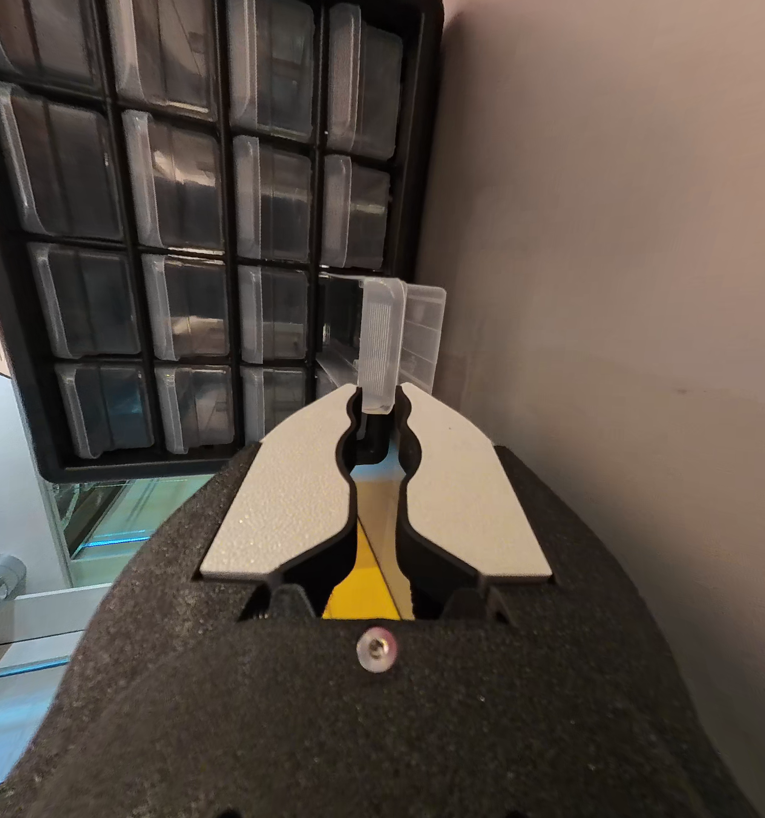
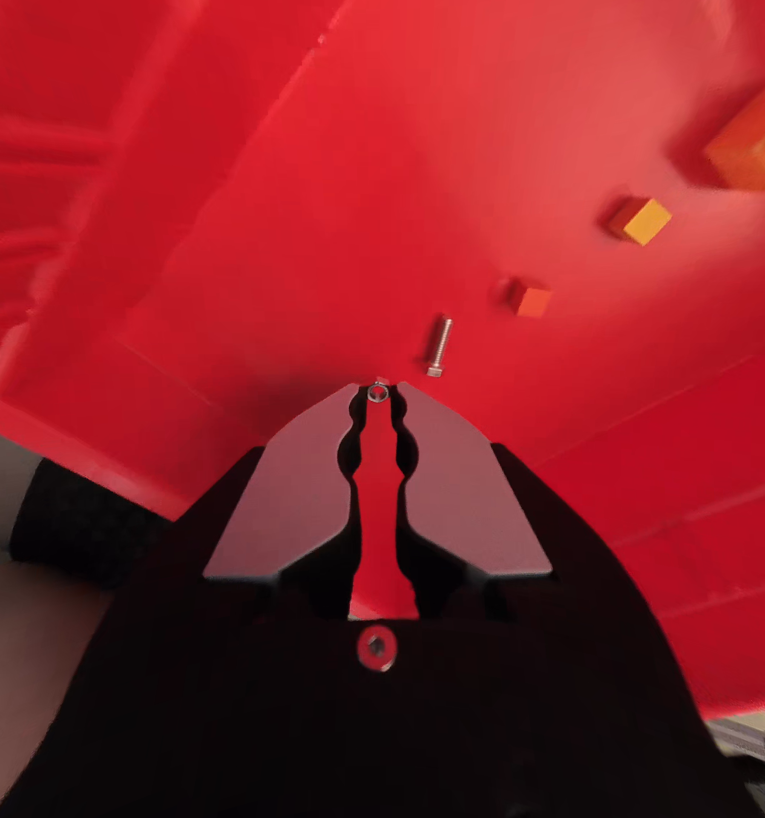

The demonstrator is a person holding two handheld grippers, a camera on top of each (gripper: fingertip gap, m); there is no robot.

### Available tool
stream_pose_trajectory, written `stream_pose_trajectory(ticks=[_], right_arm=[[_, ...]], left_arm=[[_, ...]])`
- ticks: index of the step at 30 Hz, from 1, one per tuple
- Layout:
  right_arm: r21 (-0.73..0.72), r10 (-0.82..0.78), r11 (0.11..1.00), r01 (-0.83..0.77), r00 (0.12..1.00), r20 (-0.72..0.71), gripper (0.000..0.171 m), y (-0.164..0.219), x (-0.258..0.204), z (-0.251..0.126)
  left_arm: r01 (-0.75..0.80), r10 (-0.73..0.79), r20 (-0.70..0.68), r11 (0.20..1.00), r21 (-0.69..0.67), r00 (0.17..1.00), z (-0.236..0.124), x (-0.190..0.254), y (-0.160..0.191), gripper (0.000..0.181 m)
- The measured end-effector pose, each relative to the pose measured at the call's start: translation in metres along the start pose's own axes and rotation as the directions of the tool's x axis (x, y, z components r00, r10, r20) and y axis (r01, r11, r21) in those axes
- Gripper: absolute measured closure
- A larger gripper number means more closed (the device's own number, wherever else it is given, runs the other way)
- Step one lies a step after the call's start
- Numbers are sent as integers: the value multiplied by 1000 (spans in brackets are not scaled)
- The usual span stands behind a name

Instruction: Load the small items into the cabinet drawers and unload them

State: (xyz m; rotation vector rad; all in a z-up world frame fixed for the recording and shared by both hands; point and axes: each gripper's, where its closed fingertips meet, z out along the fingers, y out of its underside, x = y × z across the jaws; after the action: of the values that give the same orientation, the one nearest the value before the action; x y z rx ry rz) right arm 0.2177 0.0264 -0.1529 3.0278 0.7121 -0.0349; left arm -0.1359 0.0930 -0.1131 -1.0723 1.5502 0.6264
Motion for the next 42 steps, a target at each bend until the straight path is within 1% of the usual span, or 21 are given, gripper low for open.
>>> stream_pose_trajectory(ticks=[4,7,10,12,14,16,19,23,29,35,37,39,41,42], right_arm=[[-40,14,999,-13,999,34,159,9,-4,7],[-54,33,998,-32,999,11,159,10,0,10],[-29,48,998,-47,999,5,155,8,1,7],[-7,56,998,-56,998,-11,154,10,3,-1],[63,62,996,-60,998,-31,154,7,3,-17],[131,71,989,-62,996,-61,154,5,5,-33],[164,75,985,-54,989,-127,154,10,7,-51],[176,53,984,-24,985,-166,154,12,5,-62],[220,60,975,-16,980,-191,154,9,8,-70],[280,132,958,-67,966,-222,154,14,27,-77],[324,184,941,-101,954,-235,154,16,40,-81],[381,267,911,-159,931,-250,152,19,58,-87],[463,364,862,-206,888,-281,149,26,80,-96],[503,411,830,-239,873,-264,149,29,88,-100]], left_arm=[[0,0,5,1000,-9,1000,1,-1,2,168],[-4,4,10,1000,-12,1000,1,-1,3,168],[-8,8,14,1000,-14,1000,1,-1,3,168],[-8,8,17,1000,-15,1000,2,-2,4,168],[-22,23,21,1000,-15,1000,5,-3,3,168],[-55,56,29,998,-29,998,12,-6,5,169],[-84,87,39,994,-62,995,29,-13,10,170],[-101,105,44,991,-83,993,48,-20,14,170],[-144,157,92,981,-130,983,76,-29,17,171],[-109,120,76,984,-142,990,83,-31,17,170],[-91,103,73,985,-148,992,81,-30,19,164],[-51,65,89,987,-154,994,74,-33,22,150],[10,1,91,993,-119,996,59,-42,20,143],[61,-54,87,994,-89,995,49,-50,18,143]])
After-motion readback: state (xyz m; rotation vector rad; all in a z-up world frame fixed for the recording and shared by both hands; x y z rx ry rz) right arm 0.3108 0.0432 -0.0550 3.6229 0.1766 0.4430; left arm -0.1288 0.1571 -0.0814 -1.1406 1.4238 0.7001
